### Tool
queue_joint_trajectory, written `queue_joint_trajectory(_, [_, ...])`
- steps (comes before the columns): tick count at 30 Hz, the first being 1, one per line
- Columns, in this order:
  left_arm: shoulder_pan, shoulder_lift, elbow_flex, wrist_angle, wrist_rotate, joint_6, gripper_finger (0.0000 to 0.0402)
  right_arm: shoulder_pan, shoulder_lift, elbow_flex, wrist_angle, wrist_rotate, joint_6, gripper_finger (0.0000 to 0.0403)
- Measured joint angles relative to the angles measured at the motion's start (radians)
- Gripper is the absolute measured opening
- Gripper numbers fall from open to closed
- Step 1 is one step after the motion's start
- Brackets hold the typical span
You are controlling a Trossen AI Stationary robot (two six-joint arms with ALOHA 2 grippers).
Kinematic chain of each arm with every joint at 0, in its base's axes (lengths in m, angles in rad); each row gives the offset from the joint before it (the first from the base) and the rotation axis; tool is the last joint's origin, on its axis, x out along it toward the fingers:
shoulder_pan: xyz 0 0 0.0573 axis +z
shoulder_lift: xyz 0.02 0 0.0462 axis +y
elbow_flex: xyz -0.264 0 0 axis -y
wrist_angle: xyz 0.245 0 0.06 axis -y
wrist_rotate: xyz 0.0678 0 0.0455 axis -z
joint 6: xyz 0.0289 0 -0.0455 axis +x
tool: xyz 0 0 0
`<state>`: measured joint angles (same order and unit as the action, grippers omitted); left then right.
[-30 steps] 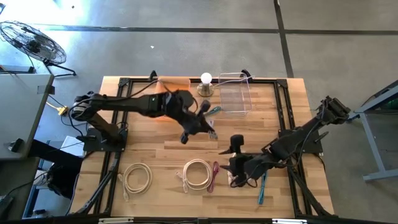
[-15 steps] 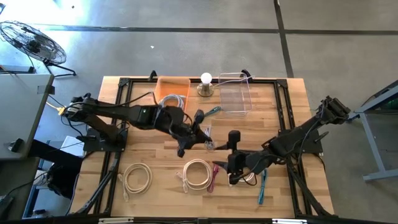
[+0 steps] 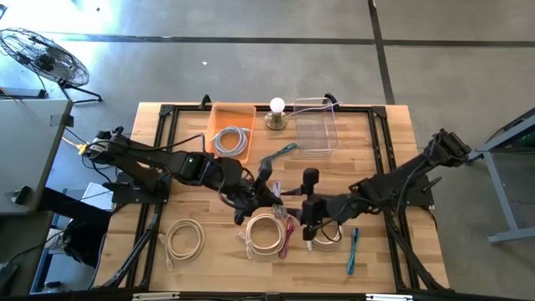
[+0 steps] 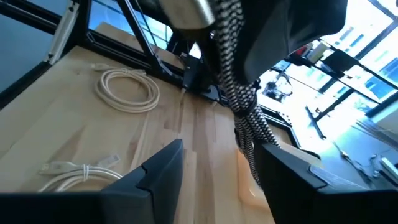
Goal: Pick & Place USB Port
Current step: Put the white charger cable into the transparent bin
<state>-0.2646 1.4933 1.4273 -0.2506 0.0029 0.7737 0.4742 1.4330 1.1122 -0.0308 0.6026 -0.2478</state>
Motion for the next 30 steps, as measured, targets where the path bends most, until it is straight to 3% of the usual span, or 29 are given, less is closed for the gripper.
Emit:
queue_joint_trajectory(5, [-0.013, 0.000, 0.000, -0.006, 0.003, -0.002, 0.0008, -0.021, 0.000, 0.000, 0.026, -0.061, -0.010, 0.0174])
queue_joint_trajectory(15, [-0.082, 0.000, 0.000, -0.043, -0.039, -0.012, 0.0007, -0.024, 0.000, 0.000, 0.057, -0.053, -0.049, 0.0146])
queue_joint_trajectory(24, [-0.082, 0.000, 0.000, -0.038, -0.057, 0.013, 0.0007, -0.023, 0.000, 0.000, 0.075, -0.166, -0.049, 0.0154])
queue_joint_trajectory(30, [-0.083, 0.000, 0.000, -0.035, -0.069, 0.031, 0.0014, -0.025, 0.022, 0.001, 0.107, -0.181, -0.073, 0.0164])
